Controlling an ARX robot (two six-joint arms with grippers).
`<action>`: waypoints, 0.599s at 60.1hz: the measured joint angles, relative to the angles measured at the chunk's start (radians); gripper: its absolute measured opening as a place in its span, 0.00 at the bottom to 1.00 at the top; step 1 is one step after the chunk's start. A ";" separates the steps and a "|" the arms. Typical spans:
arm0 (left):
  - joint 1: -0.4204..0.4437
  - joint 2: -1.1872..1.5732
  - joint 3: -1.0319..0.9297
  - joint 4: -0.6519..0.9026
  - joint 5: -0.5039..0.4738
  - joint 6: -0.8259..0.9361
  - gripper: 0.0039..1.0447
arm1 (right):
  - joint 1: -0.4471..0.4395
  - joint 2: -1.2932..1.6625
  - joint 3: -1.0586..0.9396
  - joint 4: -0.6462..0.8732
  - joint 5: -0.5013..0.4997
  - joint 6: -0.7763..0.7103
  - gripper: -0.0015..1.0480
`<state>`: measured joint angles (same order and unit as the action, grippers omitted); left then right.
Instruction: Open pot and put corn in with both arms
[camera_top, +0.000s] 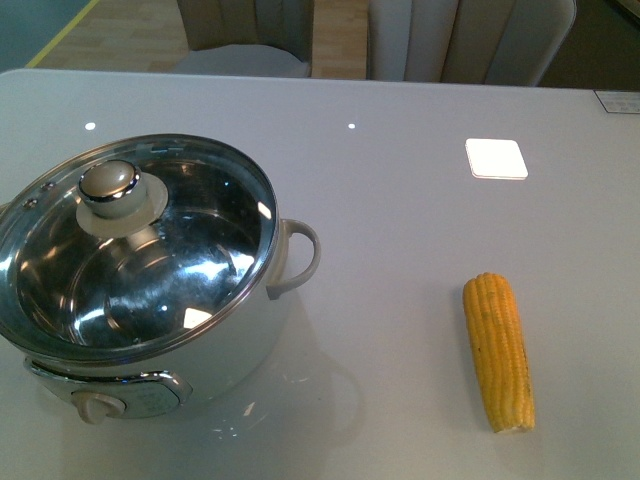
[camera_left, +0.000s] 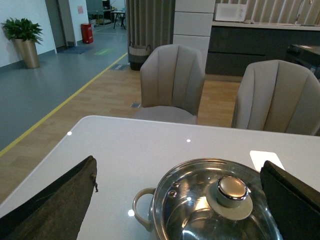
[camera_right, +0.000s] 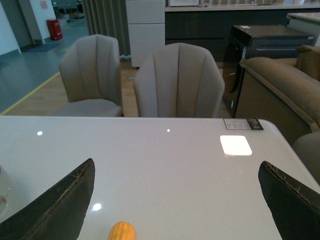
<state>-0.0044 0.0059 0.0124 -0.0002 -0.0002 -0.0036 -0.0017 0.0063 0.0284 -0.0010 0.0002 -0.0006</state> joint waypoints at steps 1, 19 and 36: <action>0.000 0.000 0.000 0.000 0.000 0.000 0.94 | 0.000 0.000 0.000 0.000 0.000 0.000 0.92; 0.000 0.000 0.000 0.000 0.000 0.000 0.94 | 0.000 0.000 0.000 0.000 0.000 0.000 0.92; 0.000 0.000 0.000 0.000 0.000 0.000 0.94 | 0.000 0.000 0.000 0.000 0.000 0.000 0.92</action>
<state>-0.0044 0.0059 0.0124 -0.0002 -0.0002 -0.0040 -0.0017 0.0063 0.0284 -0.0010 0.0002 -0.0006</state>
